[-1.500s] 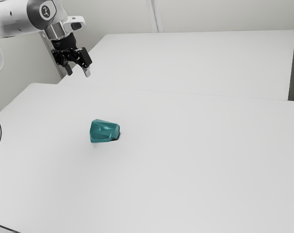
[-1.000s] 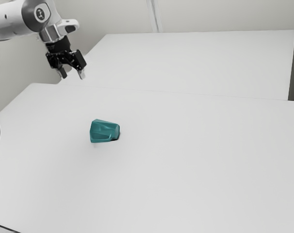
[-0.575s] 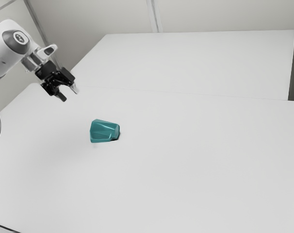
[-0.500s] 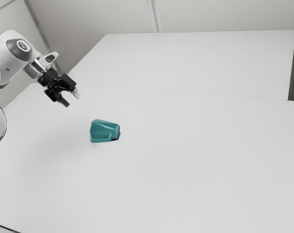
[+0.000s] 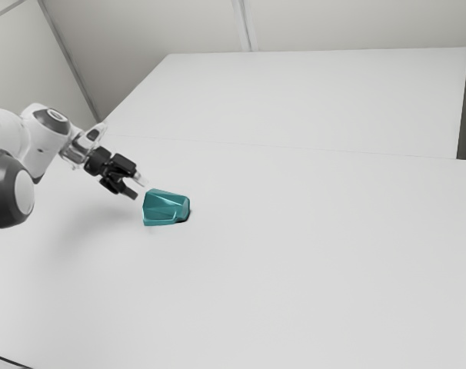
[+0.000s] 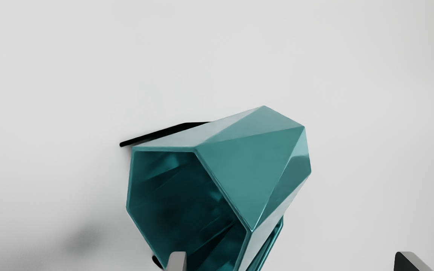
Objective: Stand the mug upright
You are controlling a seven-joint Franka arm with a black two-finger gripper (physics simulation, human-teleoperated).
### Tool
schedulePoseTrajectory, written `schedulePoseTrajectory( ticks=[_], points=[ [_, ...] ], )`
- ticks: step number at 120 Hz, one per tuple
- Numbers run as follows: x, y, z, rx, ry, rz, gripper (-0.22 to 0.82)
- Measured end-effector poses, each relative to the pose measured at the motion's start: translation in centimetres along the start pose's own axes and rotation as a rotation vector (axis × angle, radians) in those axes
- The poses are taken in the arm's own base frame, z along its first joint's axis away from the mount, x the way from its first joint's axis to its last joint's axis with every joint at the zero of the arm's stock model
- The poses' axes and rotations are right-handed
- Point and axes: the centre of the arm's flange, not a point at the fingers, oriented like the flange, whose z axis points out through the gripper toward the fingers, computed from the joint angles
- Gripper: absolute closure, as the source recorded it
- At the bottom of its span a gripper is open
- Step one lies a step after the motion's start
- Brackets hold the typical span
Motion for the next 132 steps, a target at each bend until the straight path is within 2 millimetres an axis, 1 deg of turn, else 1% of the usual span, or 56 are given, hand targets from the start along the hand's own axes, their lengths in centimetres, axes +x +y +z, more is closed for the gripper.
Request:
schedulePoseTrajectory(
  ticks=[11,29,50,58,72,96,108,132],
  points=[
    [-0.7,-0.9,1.6,-0.047,0.018,-0.002,0.00],
    [-0.4,-0.9,2.4,-0.063,0.070,0.033,0.00],
    [-1.3,-1.8,3.6,-0.093,0.107,0.030,0.01],
    [-1.4,-2.0,3.8,-0.096,0.114,0.036,0.10],
    [-1.2,-1.7,4.1,-0.101,0.122,0.057,0.32],
    [-0.9,-1.4,4.4,-0.107,0.128,0.089,0.60],
    [-0.8,-1.2,4.4,-0.108,0.132,0.102,0.67],
    [-0.5,0.1,3.4,-0.110,0.150,0.143,0.75]
  ],
)
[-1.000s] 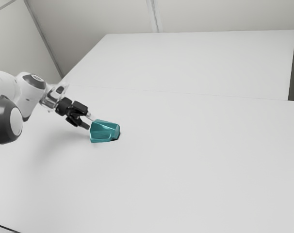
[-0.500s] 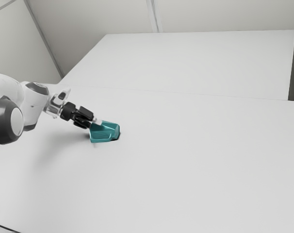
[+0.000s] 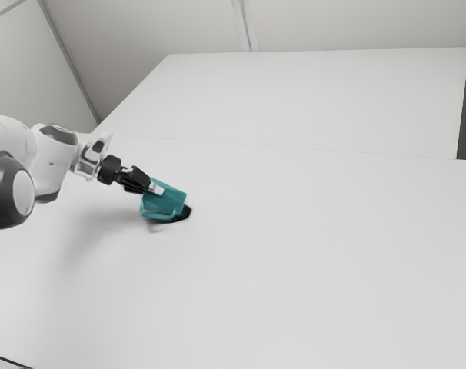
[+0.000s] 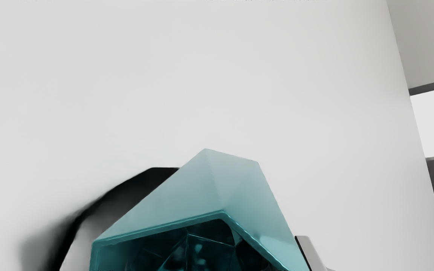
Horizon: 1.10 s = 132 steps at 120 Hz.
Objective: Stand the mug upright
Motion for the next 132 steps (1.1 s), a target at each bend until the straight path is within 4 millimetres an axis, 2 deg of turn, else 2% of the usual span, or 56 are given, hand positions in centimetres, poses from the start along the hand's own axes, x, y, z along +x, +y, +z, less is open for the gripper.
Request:
schedulePoseTrajectory(
  ticks=[16,36,62,78,87,101,132],
  points=[
    [0.9,2.4,-1.1,-0.004,0.012,0.050,0.76],
    [2.7,8.1,-2.1,0.050,-0.046,0.157,0.77],
    [5.0,15.8,0.2,0.321,-0.287,0.310,0.77],
    [6.0,18.7,1.6,0.529,-0.387,0.356,0.78],
    [6.3,19.3,2.6,0.626,-0.410,0.362,0.78],
    [5.4,18.5,4.9,0.740,-0.423,0.346,0.78],
    [4.8,18.5,8.4,0.837,-0.356,0.275,0.78]
  ],
)
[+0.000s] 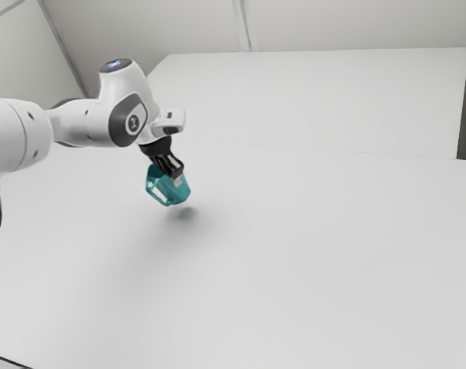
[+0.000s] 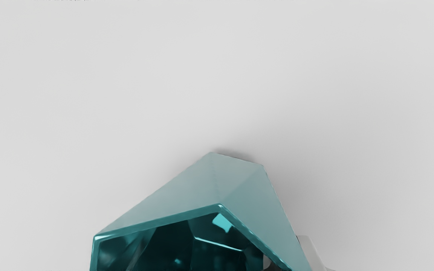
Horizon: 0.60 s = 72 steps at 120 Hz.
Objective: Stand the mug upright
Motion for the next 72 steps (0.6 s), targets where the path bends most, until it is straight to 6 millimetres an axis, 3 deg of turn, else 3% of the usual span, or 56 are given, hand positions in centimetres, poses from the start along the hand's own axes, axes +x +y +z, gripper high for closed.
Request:
schedulePoseTrajectory(
  ticks=[51,72],
  points=[
    [-0.5,1.7,2.7,0.017,-0.051,-0.125,0.78],
    [-1.0,2.0,4.7,0.012,-0.100,-0.161,0.78]
  ],
)
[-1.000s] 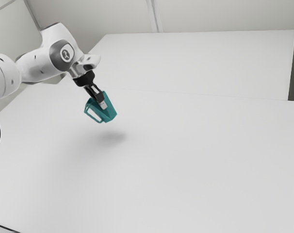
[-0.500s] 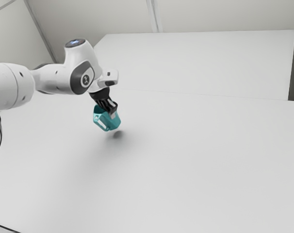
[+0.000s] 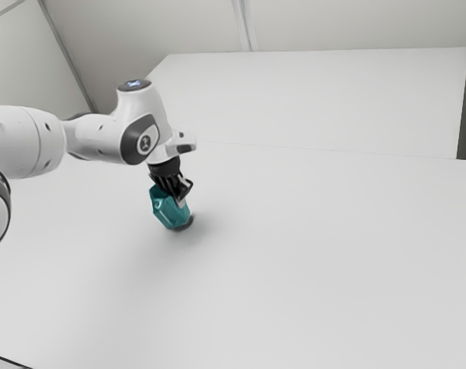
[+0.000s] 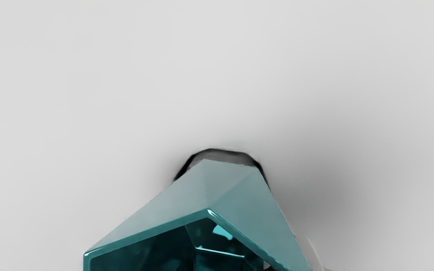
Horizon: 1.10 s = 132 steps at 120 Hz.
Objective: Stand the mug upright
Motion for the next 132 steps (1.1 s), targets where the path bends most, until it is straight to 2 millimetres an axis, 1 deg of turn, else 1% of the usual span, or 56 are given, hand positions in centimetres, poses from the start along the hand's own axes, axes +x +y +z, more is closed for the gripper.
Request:
schedulePoseTrajectory(
  ticks=[16,23,39,45,54,64,76,91,114,123,132],
  points=[
    [0.0,0.3,0.4,-0.002,-0.011,-0.019,0.78],
    [0.0,0.3,0.5,-0.004,-0.015,-0.028,0.74],
    [0.1,0.6,0.6,-0.009,-0.018,-0.041,0.45],
    [0.1,0.6,0.4,-0.009,-0.016,-0.044,0.36],
    [0.1,0.7,-0.3,-0.008,-0.006,-0.050,0.25],
    [0.1,0.7,-1.2,-0.007,0.006,-0.056,0.17],
    [0.1,0.6,-3.7,-0.005,0.031,-0.063,0.11],
    [1.0,-0.2,-8.2,-0.007,0.059,-0.081,0.06],
    [2.2,-1.1,-14.5,-0.012,0.075,-0.098,0.02],
    [2.4,-1.3,-17.1,-0.011,0.084,-0.102,0.02],
    [2.4,-1.4,-19.1,-0.009,0.083,-0.104,0.01]
  ],
)
